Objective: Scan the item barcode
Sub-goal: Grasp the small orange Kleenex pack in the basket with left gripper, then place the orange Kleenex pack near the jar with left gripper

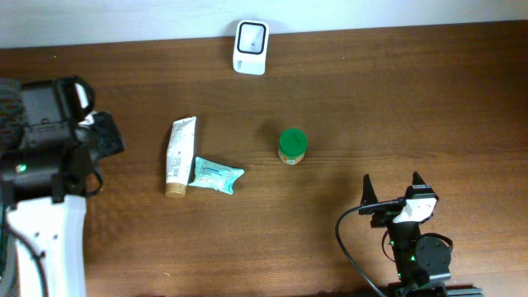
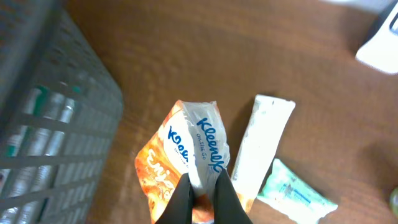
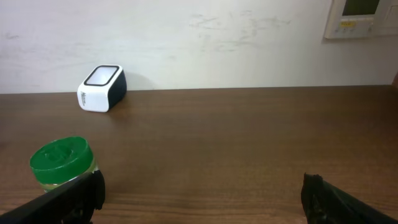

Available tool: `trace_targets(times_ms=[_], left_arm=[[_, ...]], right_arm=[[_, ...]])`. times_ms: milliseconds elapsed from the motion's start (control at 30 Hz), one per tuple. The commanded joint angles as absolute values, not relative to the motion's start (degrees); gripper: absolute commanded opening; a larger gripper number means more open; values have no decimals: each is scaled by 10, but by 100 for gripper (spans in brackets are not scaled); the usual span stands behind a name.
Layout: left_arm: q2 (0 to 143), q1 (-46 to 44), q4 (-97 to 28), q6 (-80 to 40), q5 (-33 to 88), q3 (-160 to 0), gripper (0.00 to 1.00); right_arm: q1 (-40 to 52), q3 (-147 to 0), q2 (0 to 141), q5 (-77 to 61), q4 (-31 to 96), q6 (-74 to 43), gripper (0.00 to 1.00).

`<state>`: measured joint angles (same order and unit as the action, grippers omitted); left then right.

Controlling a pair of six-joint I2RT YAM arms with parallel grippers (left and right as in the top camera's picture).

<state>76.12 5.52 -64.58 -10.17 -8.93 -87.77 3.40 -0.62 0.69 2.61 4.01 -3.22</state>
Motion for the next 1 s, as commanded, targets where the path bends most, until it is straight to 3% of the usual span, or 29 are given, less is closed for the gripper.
trace_targets(times_ms=[0,233,367,467,700,967], left_arm=[[808,49,-629,-107,-84,-809,0],[925,49,-532,-140,-83,-693,0],[967,37,-471,-156,9,-691,0],[966,-18,-408,-78,6,-701,0],[967,-245,-298,92,-233,-711,0],[1027,-284,-217,190,-275,-711,1]], right_arm=[[30,-3,4,33,43,-34,98],[30,-3,4,33,43,-34,98],[30,-3,4,33,43,-34,98],[30,-3,4,33,43,-34,98],[30,-3,4,33,43,-34,99],[30,-3,4,33,43,-34,98]])
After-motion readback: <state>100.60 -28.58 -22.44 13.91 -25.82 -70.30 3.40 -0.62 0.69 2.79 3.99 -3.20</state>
